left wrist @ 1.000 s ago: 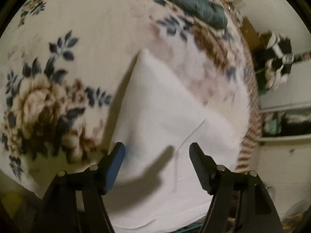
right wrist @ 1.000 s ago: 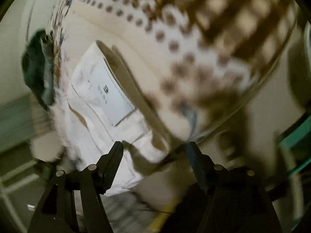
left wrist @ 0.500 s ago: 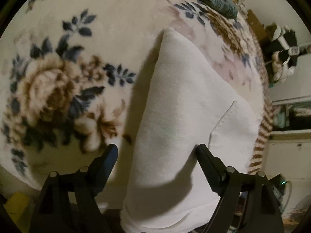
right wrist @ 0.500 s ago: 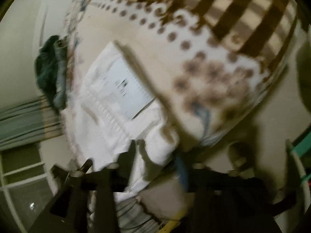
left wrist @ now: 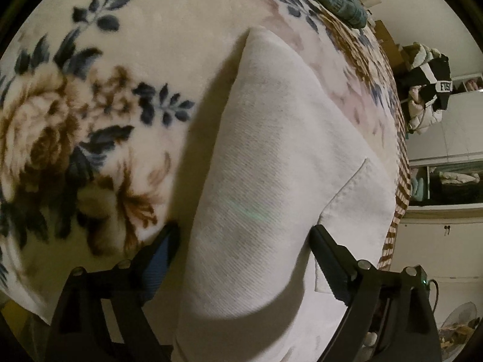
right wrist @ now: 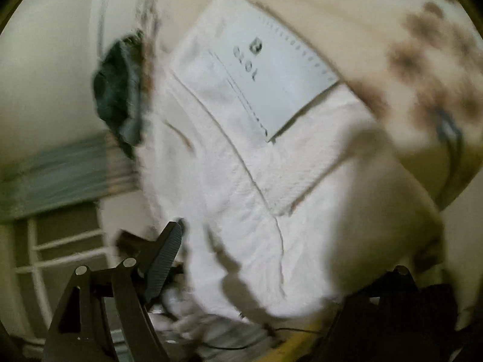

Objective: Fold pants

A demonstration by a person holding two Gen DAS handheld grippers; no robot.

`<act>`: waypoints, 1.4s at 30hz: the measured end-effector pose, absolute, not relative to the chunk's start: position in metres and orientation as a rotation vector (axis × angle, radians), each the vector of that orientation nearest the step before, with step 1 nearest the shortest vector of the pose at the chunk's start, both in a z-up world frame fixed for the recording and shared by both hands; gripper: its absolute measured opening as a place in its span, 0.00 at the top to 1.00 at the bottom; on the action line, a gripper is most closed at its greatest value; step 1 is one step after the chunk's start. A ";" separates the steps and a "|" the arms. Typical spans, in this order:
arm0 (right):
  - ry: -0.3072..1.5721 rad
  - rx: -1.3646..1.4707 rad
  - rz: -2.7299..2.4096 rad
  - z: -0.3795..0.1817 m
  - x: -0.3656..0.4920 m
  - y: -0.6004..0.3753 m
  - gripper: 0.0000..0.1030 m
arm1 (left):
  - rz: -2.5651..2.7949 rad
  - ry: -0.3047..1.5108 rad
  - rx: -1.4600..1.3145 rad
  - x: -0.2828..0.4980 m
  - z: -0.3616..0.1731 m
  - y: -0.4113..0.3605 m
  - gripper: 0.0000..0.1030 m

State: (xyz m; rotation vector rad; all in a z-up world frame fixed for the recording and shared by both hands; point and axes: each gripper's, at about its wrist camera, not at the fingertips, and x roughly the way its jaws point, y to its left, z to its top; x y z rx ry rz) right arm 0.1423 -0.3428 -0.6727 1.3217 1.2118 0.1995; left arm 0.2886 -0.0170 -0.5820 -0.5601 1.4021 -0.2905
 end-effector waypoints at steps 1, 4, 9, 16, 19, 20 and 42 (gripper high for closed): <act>1.202 1.335 0.211 -0.674 0.145 -0.341 0.13 | -0.292 1.398 -0.566 0.287 -0.582 -0.016 0.13; 1.203 1.331 0.213 -0.672 0.155 -0.334 0.11 | -0.285 1.381 -0.581 0.286 -0.582 -0.016 0.13; 1.215 1.226 0.179 -0.660 0.160 -0.322 0.62 | -0.335 1.327 -0.606 0.279 -0.573 -0.017 0.54; 1.185 1.151 0.145 -0.622 0.166 -0.309 0.70 | -0.357 1.252 -0.562 0.274 -0.531 -0.023 0.80; 1.172 1.110 0.164 -0.595 0.161 -0.317 0.71 | -0.377 1.225 -0.544 0.275 -0.507 -0.024 0.81; 1.167 1.103 0.171 -0.588 0.163 -0.318 0.71 | -0.386 1.215 -0.542 0.276 -0.497 -0.025 0.81; 0.963 0.986 0.239 -0.399 0.350 -0.316 0.72 | -0.437 1.040 -0.576 0.470 -0.344 -0.008 0.81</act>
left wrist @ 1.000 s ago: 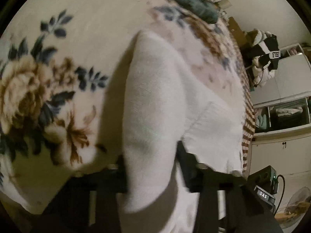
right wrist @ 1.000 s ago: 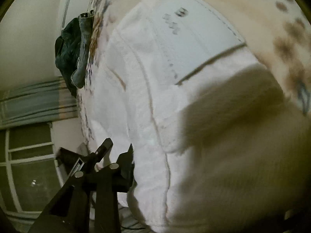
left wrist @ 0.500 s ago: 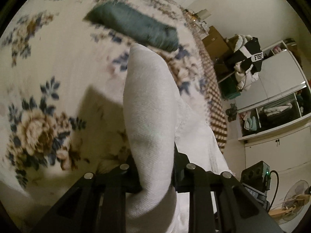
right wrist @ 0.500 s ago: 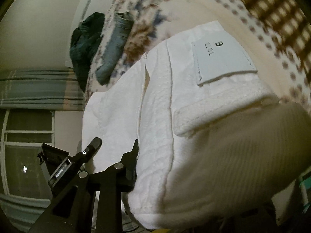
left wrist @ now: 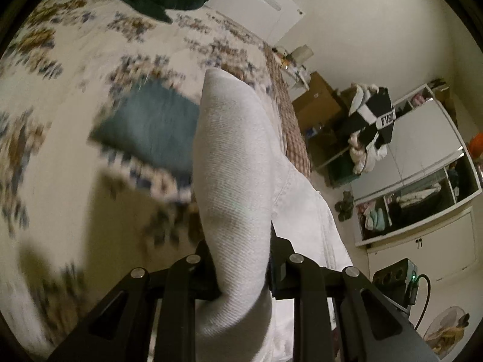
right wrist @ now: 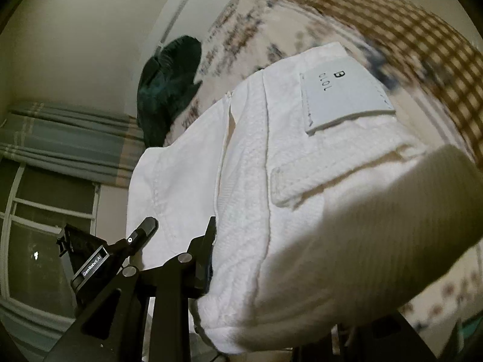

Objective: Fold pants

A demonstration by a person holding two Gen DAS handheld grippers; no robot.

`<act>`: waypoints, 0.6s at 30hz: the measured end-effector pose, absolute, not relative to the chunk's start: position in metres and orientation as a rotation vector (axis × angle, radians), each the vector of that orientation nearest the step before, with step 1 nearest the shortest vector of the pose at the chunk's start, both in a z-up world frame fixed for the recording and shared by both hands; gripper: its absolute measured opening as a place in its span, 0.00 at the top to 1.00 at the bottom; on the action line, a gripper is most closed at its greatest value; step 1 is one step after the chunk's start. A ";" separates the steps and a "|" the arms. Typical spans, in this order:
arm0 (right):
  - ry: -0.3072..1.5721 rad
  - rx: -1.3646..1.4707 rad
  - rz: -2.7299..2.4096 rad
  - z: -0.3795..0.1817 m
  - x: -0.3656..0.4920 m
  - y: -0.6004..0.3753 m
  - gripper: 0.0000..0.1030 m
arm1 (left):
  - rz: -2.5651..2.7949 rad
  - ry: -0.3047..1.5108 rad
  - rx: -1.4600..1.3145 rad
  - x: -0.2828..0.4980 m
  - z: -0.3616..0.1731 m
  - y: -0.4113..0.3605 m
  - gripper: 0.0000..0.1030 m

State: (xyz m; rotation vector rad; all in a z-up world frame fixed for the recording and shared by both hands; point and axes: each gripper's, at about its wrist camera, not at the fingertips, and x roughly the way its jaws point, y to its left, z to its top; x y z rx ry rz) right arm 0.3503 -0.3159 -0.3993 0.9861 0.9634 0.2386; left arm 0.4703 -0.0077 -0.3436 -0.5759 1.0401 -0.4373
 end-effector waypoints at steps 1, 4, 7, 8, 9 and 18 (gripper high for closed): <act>0.951 0.986 0.233 -0.397 0.374 -0.311 0.72 | -0.441 1.033 -0.580 0.496 -0.345 -0.003 0.81; 0.933 0.982 0.220 -0.400 0.441 -0.295 0.72 | -0.442 1.024 -0.589 0.557 -0.354 0.013 0.81; 0.926 0.971 0.216 -0.415 0.505 -0.282 0.72 | -0.439 1.018 -0.589 0.614 -0.373 0.027 0.81; 0.924 0.963 0.215 -0.423 0.527 -0.277 0.72 | -0.438 1.018 -0.587 0.627 -0.380 0.032 0.81; 0.924 0.959 0.215 -0.432 0.546 -0.272 0.72 | -0.431 1.020 -0.586 0.644 -0.390 0.038 0.81; 1.009 0.920 0.157 -0.537 0.644 -0.234 0.72 | -0.332 1.173 -0.561 0.727 -0.513 0.069 0.80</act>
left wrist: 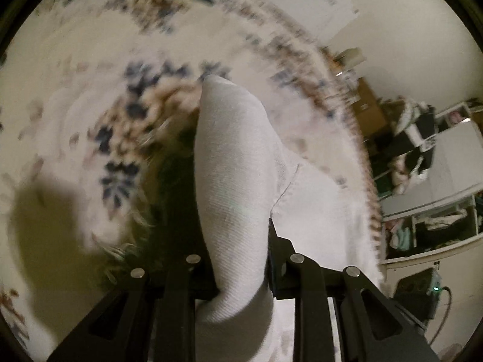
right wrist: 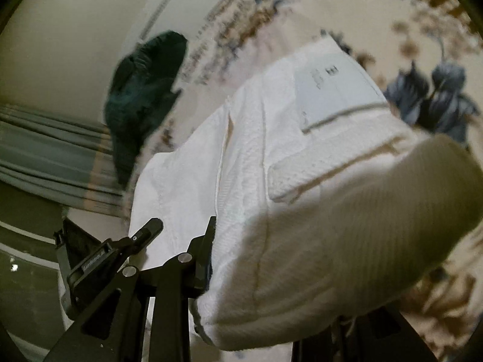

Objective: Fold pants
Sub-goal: 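Lower the folded jeans onto the bed and open both grippers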

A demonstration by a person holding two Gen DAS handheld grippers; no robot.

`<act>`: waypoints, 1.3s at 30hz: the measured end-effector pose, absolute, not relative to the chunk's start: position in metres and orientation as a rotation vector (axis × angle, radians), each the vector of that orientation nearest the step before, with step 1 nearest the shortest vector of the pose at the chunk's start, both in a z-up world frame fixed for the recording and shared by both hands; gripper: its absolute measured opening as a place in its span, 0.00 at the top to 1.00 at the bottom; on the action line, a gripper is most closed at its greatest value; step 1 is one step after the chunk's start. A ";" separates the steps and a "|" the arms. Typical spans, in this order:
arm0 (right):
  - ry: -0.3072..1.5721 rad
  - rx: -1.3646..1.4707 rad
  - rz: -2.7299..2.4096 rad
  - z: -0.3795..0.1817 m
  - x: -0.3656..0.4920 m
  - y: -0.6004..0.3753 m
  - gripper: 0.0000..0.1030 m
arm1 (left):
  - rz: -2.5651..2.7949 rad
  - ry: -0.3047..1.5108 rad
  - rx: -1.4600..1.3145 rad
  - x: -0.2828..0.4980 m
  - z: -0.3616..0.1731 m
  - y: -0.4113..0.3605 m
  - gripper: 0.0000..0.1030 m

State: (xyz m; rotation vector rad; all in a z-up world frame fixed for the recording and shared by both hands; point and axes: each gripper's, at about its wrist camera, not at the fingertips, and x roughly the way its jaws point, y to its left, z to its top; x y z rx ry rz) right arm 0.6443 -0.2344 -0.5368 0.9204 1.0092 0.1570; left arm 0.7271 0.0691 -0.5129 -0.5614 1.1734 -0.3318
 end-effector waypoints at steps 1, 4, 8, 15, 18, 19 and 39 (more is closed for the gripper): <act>1.016 0.917 0.156 -0.542 0.643 -0.232 0.71 | -0.333 1.180 -0.563 0.726 -0.519 0.071 0.79; 1.053 0.948 0.142 -0.548 0.637 -0.237 0.62 | -0.343 1.180 -0.577 0.721 -0.525 0.079 0.77; 1.032 1.020 0.084 -0.543 0.611 -0.262 0.61 | -0.353 1.191 -0.581 0.718 -0.524 0.083 0.76; 1.071 0.934 -0.018 -0.550 0.593 -0.273 0.70 | -0.335 1.209 -0.561 0.716 -0.518 0.089 0.72; 1.096 0.836 -0.036 -0.538 0.601 -0.264 0.70 | -0.281 1.196 -0.479 0.704 -0.500 0.085 0.71; 1.104 0.797 -0.047 -0.532 0.603 -0.262 0.67 | -0.256 1.187 -0.419 0.699 -0.491 0.079 0.71; 1.020 0.177 -0.293 -0.344 0.549 -0.208 0.00 | -0.070 1.068 0.014 0.594 -0.352 0.024 0.12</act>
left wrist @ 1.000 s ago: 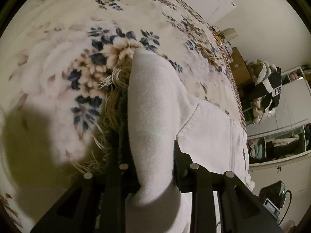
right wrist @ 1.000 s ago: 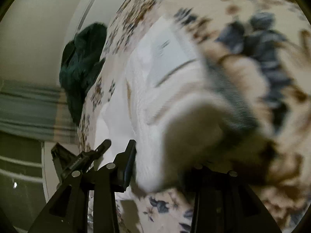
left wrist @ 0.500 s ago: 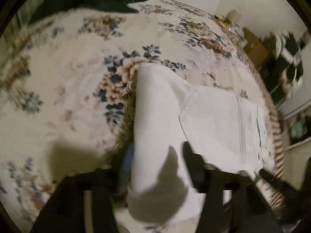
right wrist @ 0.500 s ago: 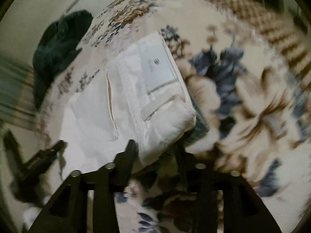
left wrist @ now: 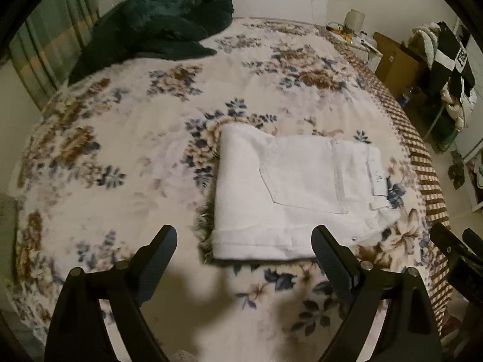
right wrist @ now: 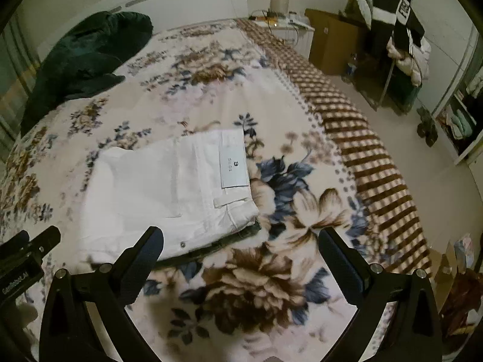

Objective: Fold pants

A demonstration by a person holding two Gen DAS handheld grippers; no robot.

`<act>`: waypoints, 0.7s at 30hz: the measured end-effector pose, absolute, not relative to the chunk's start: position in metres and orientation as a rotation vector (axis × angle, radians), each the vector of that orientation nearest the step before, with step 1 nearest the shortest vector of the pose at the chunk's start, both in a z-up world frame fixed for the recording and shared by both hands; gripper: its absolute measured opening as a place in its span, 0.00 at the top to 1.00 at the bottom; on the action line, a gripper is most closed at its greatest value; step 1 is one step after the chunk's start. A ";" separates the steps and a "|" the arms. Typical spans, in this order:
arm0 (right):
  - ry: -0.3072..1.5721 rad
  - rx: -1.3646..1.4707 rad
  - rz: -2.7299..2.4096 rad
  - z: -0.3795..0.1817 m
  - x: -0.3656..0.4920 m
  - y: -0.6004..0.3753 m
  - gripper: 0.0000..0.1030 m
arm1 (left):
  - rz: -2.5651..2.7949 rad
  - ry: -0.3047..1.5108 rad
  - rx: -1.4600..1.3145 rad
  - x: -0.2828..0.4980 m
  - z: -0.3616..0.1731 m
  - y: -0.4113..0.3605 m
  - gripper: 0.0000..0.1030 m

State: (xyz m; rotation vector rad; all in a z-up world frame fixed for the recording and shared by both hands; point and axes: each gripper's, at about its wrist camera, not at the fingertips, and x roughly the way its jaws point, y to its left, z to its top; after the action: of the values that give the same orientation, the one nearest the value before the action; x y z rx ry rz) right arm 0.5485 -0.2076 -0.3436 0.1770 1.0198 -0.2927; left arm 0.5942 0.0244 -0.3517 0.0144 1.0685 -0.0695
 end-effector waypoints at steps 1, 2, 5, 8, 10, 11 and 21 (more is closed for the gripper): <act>1.010 0.177 -0.288 -0.333 0.541 -0.207 0.00 | -0.065 1.060 0.015 0.590 -0.344 0.024 0.12; 0.999 0.173 -0.286 -0.322 0.533 -0.206 0.00 | -0.060 1.045 0.013 0.582 -0.332 0.023 0.12; 0.965 0.170 -0.273 -0.287 0.505 -0.206 0.00 | -0.041 1.010 0.003 0.556 -0.297 0.023 0.12; 0.926 0.157 -0.258 -0.245 0.470 -0.204 0.00 | -0.023 0.977 -0.001 0.526 -0.261 0.022 0.12; 0.904 0.148 -0.246 -0.221 0.448 -0.200 0.00 | -0.020 0.954 -0.003 0.504 -0.238 0.020 0.12; 0.891 0.140 -0.238 -0.206 0.434 -0.199 0.00 | -0.016 0.939 -0.002 0.489 -0.223 0.019 0.12; 0.745 0.083 -0.158 -0.069 0.299 -0.183 0.00 | 0.003 0.837 0.001 0.375 -0.119 0.012 0.12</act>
State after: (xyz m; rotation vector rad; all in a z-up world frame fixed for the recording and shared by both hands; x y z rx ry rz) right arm 0.2989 -0.1827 -0.0685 0.0832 0.7453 -0.1581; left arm 0.3746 0.0124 -0.1186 0.0009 0.8370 0.0035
